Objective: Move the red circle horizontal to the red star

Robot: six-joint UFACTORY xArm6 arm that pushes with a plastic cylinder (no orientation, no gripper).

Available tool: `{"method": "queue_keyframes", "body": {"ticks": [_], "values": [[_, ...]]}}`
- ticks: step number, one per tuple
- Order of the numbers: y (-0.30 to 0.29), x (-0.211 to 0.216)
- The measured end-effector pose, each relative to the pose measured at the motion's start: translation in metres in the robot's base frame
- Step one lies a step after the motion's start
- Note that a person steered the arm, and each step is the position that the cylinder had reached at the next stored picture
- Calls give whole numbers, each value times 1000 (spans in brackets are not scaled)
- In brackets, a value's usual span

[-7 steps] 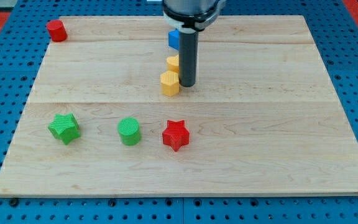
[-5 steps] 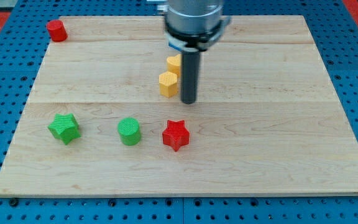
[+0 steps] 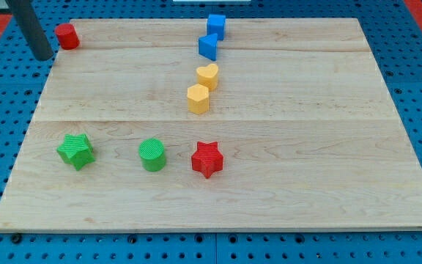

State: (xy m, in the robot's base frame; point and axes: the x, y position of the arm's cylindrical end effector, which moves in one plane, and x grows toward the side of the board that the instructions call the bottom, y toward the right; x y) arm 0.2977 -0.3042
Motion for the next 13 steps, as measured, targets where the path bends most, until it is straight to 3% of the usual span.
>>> {"method": "queue_keyframes", "body": {"ticks": [2,5,6,7,8,9,10,12,13], "values": [[24,-61],[23,-106],[82,-85],[105,0],[95,12],[62,-32],[93,-62],[164,16],[160,1]]}}
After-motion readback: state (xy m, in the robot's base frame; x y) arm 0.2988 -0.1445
